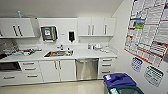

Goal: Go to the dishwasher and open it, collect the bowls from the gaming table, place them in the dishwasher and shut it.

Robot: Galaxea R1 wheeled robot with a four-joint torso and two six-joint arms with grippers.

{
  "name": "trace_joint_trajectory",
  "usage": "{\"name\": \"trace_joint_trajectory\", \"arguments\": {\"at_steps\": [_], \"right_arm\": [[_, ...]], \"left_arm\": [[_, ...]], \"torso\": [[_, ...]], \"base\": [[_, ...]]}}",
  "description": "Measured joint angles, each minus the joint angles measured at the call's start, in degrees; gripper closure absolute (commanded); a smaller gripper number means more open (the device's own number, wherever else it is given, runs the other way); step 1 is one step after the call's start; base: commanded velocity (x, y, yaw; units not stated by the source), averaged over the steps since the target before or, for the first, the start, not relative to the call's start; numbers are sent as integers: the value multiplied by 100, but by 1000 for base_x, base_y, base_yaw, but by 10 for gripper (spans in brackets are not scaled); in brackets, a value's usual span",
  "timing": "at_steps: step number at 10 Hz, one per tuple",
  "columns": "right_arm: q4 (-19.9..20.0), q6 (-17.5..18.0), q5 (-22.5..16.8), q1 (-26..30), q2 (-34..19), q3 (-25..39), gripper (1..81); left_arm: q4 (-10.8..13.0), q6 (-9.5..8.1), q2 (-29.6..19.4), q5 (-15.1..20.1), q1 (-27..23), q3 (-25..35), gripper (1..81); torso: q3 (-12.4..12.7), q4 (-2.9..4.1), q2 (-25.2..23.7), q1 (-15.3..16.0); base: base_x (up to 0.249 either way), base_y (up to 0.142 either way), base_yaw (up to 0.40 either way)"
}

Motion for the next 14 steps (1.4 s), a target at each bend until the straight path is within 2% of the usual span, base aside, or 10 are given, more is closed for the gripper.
{"name": "trace_joint_trajectory", "arguments": {"at_steps": [14], "right_arm": [[0, 0, 9, 2, 26, 6, 10]], "left_arm": [[0, 2, -10, -7, -35, 2, 10]], "torso": [[0, 0, 0, -2]], "base": [[84, 0, 0]]}}
